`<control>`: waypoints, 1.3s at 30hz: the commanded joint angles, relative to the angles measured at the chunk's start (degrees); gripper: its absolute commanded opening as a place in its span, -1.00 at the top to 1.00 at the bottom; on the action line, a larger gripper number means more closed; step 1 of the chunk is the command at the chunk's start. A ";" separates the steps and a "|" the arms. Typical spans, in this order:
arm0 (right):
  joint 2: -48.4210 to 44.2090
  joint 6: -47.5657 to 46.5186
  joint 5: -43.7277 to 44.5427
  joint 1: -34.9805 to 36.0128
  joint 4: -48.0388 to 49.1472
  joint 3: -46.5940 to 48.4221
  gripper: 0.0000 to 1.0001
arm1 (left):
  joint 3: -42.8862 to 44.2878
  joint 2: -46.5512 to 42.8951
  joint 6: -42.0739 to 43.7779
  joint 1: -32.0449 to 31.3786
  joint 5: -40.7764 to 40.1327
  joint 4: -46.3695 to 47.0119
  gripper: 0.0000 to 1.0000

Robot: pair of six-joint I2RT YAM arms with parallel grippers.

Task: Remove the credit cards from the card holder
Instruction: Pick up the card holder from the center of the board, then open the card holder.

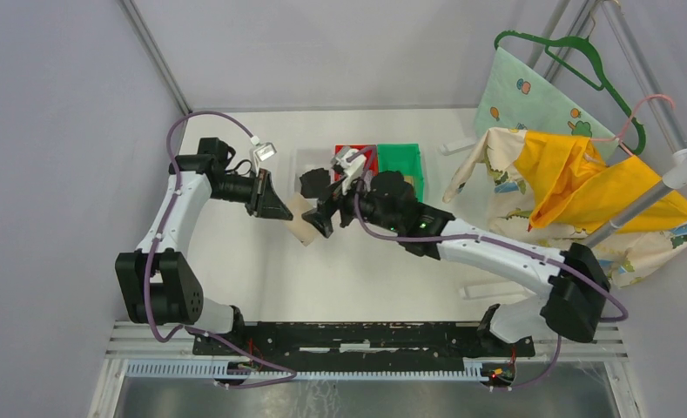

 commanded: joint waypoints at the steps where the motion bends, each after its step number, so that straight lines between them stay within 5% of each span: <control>1: -7.06 4.39 -17.69 -5.41 0.85 -4.42 -0.96 | 2.99 -2.45 8.85 -0.05 3.36 -5.29 0.96; 10: -6.43 9.92 -35.21 -7.86 3.41 -7.12 -0.96 | 6.85 -3.82 20.00 -3.97 4.20 -14.68 0.97; 27: -1.98 23.56 -39.89 -7.90 21.87 -11.49 -0.84 | 11.00 -8.60 21.51 -6.51 8.08 -17.73 0.95; 39: 0.52 39.83 -42.26 -8.07 44.56 -18.93 0.07 | 8.95 -12.51 11.40 -6.56 6.18 -7.17 0.70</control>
